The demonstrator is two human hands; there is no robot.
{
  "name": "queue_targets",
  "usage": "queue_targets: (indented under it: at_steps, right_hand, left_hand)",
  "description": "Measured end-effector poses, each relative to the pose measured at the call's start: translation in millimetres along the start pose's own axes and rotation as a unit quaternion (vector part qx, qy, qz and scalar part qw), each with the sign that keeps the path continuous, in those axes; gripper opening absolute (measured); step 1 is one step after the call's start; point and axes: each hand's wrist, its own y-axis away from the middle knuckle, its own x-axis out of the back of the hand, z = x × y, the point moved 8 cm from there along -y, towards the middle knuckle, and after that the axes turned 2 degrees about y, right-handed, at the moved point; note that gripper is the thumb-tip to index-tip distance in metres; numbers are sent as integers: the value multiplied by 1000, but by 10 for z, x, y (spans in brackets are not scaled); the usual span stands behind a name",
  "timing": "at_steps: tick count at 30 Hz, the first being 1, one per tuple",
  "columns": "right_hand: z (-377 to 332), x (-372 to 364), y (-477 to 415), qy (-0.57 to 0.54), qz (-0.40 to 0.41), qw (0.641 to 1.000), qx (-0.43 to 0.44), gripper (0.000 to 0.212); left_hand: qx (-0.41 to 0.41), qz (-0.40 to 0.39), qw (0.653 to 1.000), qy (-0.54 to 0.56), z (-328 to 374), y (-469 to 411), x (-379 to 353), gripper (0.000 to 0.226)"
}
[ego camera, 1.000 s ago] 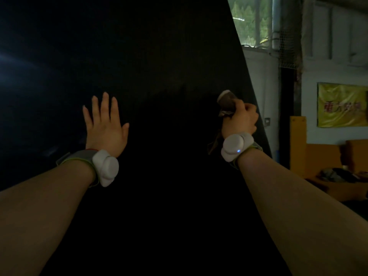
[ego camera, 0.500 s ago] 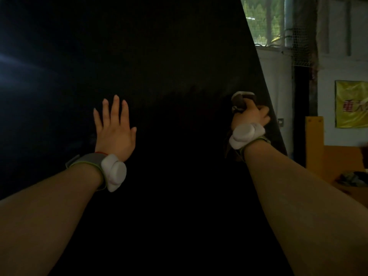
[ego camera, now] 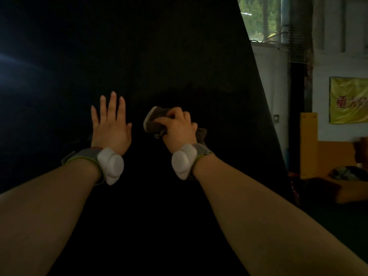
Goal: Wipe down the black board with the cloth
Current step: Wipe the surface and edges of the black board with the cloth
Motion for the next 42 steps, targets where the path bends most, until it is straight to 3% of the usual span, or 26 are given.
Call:
queue_targets:
  at_steps: [2, 4, 6, 10, 14, 20, 31, 36, 42]
  right_hand:
    - [131, 156, 44, -38, 9, 999, 9, 43]
    - [404, 451, 144, -65, 101, 992, -51, 49]
    - [789, 760, 325, -60, 207, 964, -158, 50]
    - [1499, 1172, 761, -109, 320, 888, -311, 32]
    - [1882, 1109, 979, -62, 262, 876, -401, 38]
    - [1820, 922, 858, -76, 227, 866, -440, 35]
    - [884, 339, 319, -55, 150, 944, -289, 37]
    - [41, -253, 228, -44, 48, 991, -115, 35]
    - [-298, -604, 393, 26, -87, 996, -8, 32]
  left_hand:
    - [2, 0, 1000, -3, -11, -1, -18, 74]
    - [8, 5, 1000, -4, -12, -4, -34, 74]
    - [21, 4, 1000, 2, -23, -13, -46, 72]
    - [33, 0, 999, 1, -19, -11, -65, 73]
    - [35, -5, 999, 2, -10, -8, -43, 74]
    - [35, -27, 999, -9, -3, -3, -79, 77]
    - [1, -58, 998, 4, -43, -26, -49, 73]
    - [-33, -84, 996, -11, -27, 215, 45, 69]
    - [-48, -138, 989, -23, -148, 717, -28, 70]
